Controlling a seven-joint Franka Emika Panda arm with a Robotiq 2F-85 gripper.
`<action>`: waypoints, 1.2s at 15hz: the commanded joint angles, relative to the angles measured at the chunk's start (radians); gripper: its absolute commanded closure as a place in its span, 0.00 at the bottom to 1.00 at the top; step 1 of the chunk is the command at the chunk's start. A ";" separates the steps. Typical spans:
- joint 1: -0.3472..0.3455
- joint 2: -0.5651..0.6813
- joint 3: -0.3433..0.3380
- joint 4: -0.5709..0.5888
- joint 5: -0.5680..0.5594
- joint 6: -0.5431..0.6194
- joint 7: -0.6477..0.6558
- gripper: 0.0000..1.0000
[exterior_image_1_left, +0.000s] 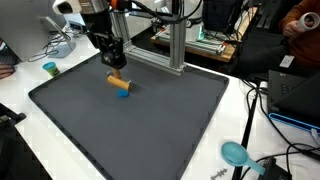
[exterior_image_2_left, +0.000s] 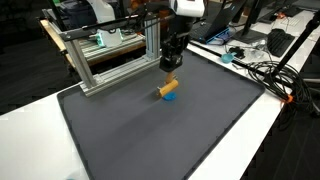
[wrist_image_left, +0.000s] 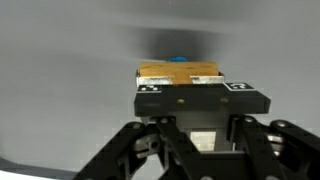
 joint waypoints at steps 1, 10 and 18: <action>-0.005 0.005 0.013 0.003 -0.022 -0.019 -0.086 0.77; -0.006 0.030 0.021 0.003 -0.016 -0.003 -0.160 0.52; -0.022 0.070 0.042 0.013 0.020 0.074 -0.194 0.77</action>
